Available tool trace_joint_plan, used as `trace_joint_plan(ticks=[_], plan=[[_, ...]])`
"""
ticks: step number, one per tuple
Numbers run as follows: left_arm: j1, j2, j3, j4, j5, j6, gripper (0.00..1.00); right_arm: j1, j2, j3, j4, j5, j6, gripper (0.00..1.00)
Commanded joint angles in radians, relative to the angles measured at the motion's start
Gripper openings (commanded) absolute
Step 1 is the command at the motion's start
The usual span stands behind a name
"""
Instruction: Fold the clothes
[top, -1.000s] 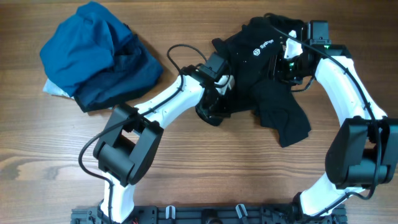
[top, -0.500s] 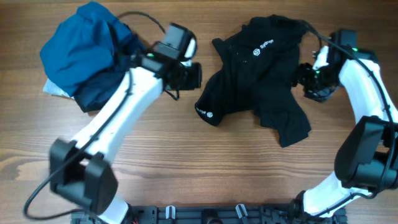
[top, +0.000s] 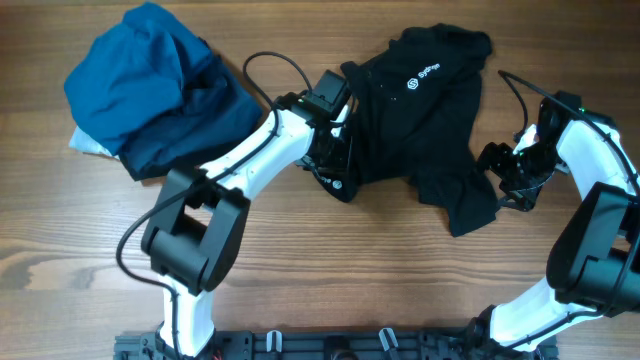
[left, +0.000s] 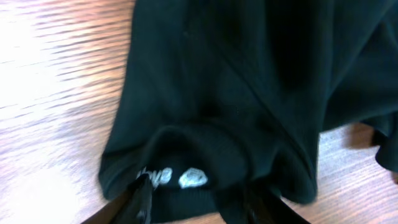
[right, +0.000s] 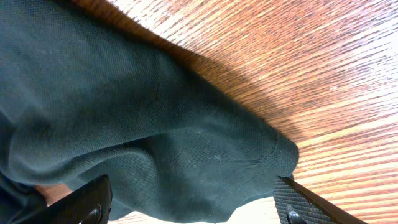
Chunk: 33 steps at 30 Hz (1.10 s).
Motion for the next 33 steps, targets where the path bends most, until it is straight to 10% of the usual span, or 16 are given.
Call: trace_joint_plan(ticks=[1, 4, 8, 15, 20, 23, 26, 29, 33], plan=[[0.002, 0.017, -0.004, 0.037, 0.064, 0.016, 0.27, 0.002, -0.019, 0.000, -0.005, -0.024, -0.022, 0.84], [0.002, 0.017, -0.003, 0.039, 0.068, 0.016, 0.04, 0.002, -0.019, 0.000, -0.004, -0.019, -0.022, 0.84], [0.035, -0.039, -0.003, -0.008, 0.083, 0.017, 0.04, 0.002, -0.019, -0.001, 0.011, 0.019, -0.021, 0.81], [0.190, -0.286, -0.003, -0.105, 0.019, 0.094, 0.04, 0.003, -0.019, -0.013, 0.220, -0.009, -0.073, 0.04], [0.268, -0.406, -0.003, -0.139, -0.061, 0.121, 0.04, 0.003, -0.019, -0.013, 0.201, -0.008, -0.075, 0.07], [0.284, -0.427, -0.003, -0.150, -0.080, 0.121, 0.04, 0.006, -0.019, -0.034, 0.102, -0.005, -0.098, 0.66], [0.283, -0.426, -0.003, -0.148, -0.087, 0.121, 0.04, 0.006, -0.019, -0.135, 0.142, -0.005, -0.071, 0.71], [0.280, -0.425, -0.003, -0.153, -0.063, 0.121, 0.15, 0.006, -0.019, -0.208, 0.293, -0.043, 0.004, 0.12], [0.230, -0.388, -0.005, -0.159, 0.019, 0.121, 0.48, 0.005, -0.024, -0.125, 0.291, -0.026, 0.021, 0.04]])
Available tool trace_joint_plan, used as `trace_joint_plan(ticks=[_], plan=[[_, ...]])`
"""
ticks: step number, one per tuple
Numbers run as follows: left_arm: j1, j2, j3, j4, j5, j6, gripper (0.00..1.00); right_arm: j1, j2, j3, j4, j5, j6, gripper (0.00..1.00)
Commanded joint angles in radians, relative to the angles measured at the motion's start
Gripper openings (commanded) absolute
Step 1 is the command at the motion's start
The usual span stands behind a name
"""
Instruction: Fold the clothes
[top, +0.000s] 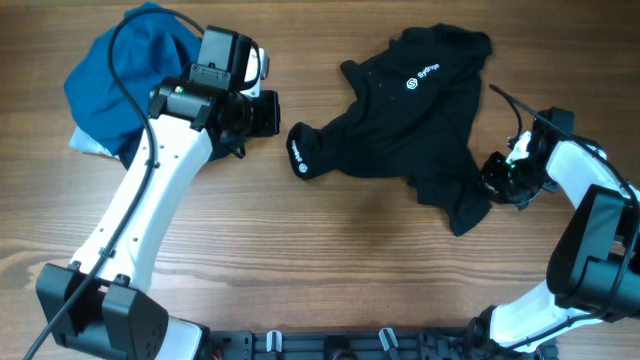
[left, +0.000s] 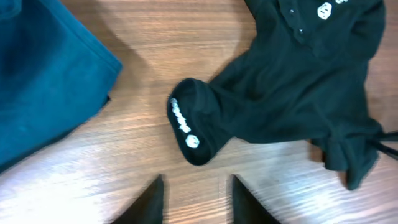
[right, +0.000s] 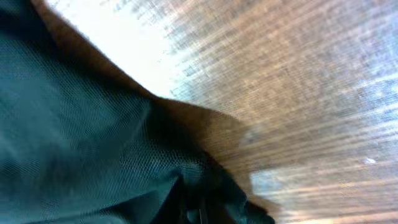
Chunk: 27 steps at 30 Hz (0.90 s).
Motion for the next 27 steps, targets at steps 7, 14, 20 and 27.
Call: trace_joint_plan(ticks=[7, 14, 20, 27], plan=[[-0.163, 0.290, -0.001, 0.059, -0.044, -0.074, 0.55, 0.007, -0.005, 0.196, -0.090, 0.319, 0.067, 0.05], [-0.167, 0.484, -0.001, 0.129, -0.001, -0.122, 0.49, 0.005, -0.005, 0.215, -0.056, 0.435, 0.088, 0.08], [-0.180, 0.494, -0.001, 0.186, 0.103, -0.118, 0.43, 0.005, -0.005, 0.215, -0.051, 0.410, 0.087, 0.09], [-0.180, 0.485, -0.001, 0.180, 0.150, -0.092, 0.35, 0.005, -0.005, 0.215, -0.050, 0.410, 0.088, 0.10]])
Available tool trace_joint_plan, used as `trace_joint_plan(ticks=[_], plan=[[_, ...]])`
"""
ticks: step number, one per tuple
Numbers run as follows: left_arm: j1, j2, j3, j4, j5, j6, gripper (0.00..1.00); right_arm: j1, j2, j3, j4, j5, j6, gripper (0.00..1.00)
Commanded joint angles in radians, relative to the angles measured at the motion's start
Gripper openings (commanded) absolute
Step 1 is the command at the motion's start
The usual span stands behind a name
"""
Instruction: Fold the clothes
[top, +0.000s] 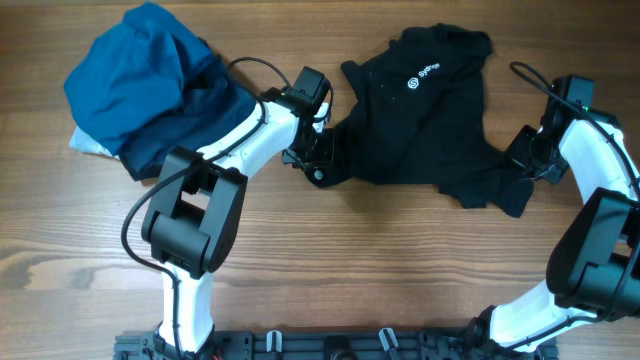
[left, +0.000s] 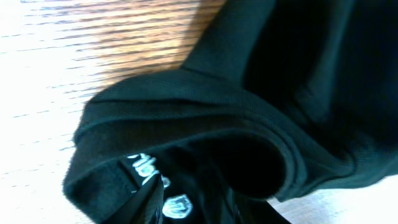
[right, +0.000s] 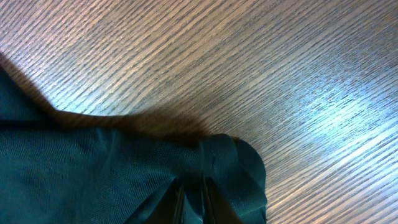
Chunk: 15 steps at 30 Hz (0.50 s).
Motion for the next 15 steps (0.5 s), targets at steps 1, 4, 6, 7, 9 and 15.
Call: trace_joint_plan(ticks=[1, 4, 6, 7, 9, 15], plan=[[-0.004, 0.001, 0.001, -0.002, 0.074, 0.022, 0.34, 0.000, -0.005, 0.021, 0.003, 0.024, 0.014, 0.10], [-0.015, -0.002, 0.001, -0.004, 0.102, 0.084, 0.34, 0.000, -0.005, 0.021, 0.004, 0.024, 0.014, 0.11], [-0.035, -0.002, 0.001, -0.004, 0.096, 0.159, 0.34, 0.000, -0.005, 0.021, 0.011, 0.024, 0.014, 0.11], [-0.045, -0.002, 0.001, -0.003, 0.075, 0.185, 0.34, 0.000, -0.005, 0.021, 0.012, 0.024, 0.014, 0.11], [-0.062, -0.002, 0.001, 0.005, 0.006, 0.198, 0.34, 0.000, -0.005, 0.021, 0.012, 0.024, 0.014, 0.11], [-0.103, -0.002, 0.001, 0.099, -0.079, 0.271, 0.34, 0.000, -0.005, 0.021, 0.009, -0.022, 0.014, 0.11]])
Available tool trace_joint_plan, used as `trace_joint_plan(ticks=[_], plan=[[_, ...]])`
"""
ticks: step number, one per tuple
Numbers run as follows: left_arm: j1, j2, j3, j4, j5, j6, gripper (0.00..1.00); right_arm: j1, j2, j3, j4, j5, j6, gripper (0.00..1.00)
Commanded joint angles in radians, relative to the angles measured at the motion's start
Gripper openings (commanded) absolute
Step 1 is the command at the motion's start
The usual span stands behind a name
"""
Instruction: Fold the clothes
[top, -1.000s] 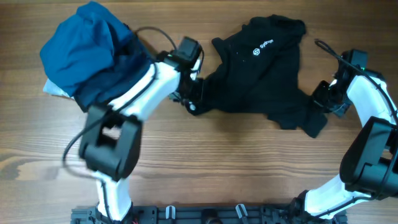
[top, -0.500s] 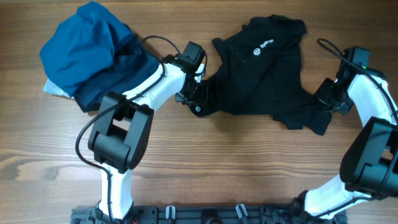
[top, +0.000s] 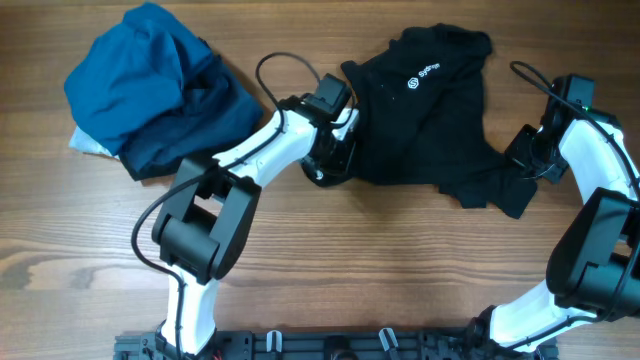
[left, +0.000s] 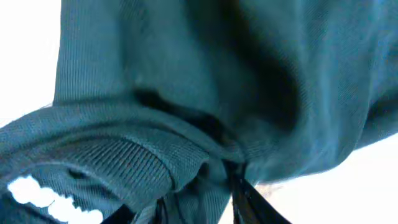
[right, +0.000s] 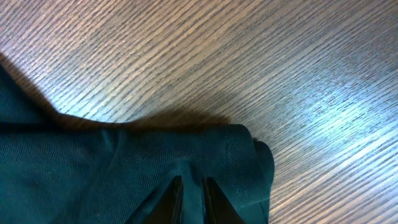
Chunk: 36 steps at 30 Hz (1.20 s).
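Note:
A black polo shirt (top: 425, 110) with a white chest logo lies crumpled at the table's upper middle. My left gripper (top: 325, 165) sits at its left sleeve, shut on the ribbed cuff (left: 124, 165) with white lettering. My right gripper (top: 522, 160) is at the shirt's right sleeve (top: 505, 190), shut on a pinch of fabric (right: 193, 168). A heap of blue clothes (top: 150, 85) lies at the upper left.
Something white (top: 85, 145) peeks out under the blue heap. Bare wood (top: 350, 260) stretches along the front half of the table. Cables loop above both wrists.
My left gripper has shifted slightly right with the cuff and the fabric now fills its view. The right gripper holds the right sleeve in nearly the same place.
First both grippers were at the shirt, the right one open around the right sleeve. Then my left gripper stood open near the blue heap while the right shut on the sleeve. Later the left was back on the left cuff and the right sleeve lay drawn outward.

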Motion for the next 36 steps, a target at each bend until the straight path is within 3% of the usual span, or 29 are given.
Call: trace_joint_plan(ticks=[1, 4, 5, 8, 11, 13, 16, 18, 20, 22, 26, 29, 34, 36], plan=[[-0.014, -0.002, 0.001, 0.021, -0.055, 0.065, 0.31, 0.000, -0.005, 0.022, 0.001, -0.029, 0.014, 0.11], [-0.014, -0.002, 0.001, 0.013, -0.044, 0.061, 0.07, 0.000, -0.005, 0.022, 0.001, -0.032, 0.014, 0.11], [-0.014, -0.008, 0.001, 0.003, -0.040, 0.038, 0.04, 0.000, -0.005, 0.022, 0.001, -0.031, 0.013, 0.11], [0.006, -0.061, 0.005, -0.057, -0.046, -0.005, 0.04, 0.000, -0.005, 0.022, 0.007, -0.023, -0.043, 0.11], [0.083, -0.204, 0.008, -0.169, -0.138, -0.066, 0.04, -0.001, -0.005, 0.027, 0.020, 0.078, -0.158, 0.12], [0.153, -0.303, 0.008, -0.245, -0.216, -0.065, 0.04, -0.013, -0.005, 0.034, 0.032, 0.099, -0.161, 0.12], [0.262, -0.410, 0.008, -0.303, -0.246, -0.065, 0.04, -0.037, -0.005, 0.034, 0.084, -0.036, -0.171, 0.12], [0.302, -0.445, 0.008, -0.304, -0.204, -0.058, 0.04, -0.039, -0.005, 0.034, 0.101, -0.304, -0.222, 0.13], [0.306, -0.449, 0.008, -0.301, -0.200, -0.058, 0.04, -0.017, -0.005, 0.034, 0.029, -0.577, -0.243, 0.34], [0.296, -0.446, 0.008, -0.301, -0.200, -0.058, 0.04, 0.024, -0.003, 0.031, -0.061, -0.672, -0.254, 0.43], [0.287, -0.446, 0.008, -0.274, -0.201, -0.059, 0.04, 0.218, -0.003, -0.021, -0.177, -0.678, -0.348, 0.56], [0.287, -0.450, 0.008, -0.256, -0.201, -0.059, 0.04, 0.383, -0.002, -0.086, -0.176, -0.555, -0.295, 0.63], [0.287, -0.467, 0.009, -0.253, -0.200, -0.058, 0.04, 0.555, 0.003, -0.172, -0.140, -0.528, -0.299, 0.62], [0.287, -0.482, 0.009, -0.249, -0.200, -0.058, 0.04, 0.600, 0.003, -0.179, -0.131, -0.523, -0.299, 0.42]])
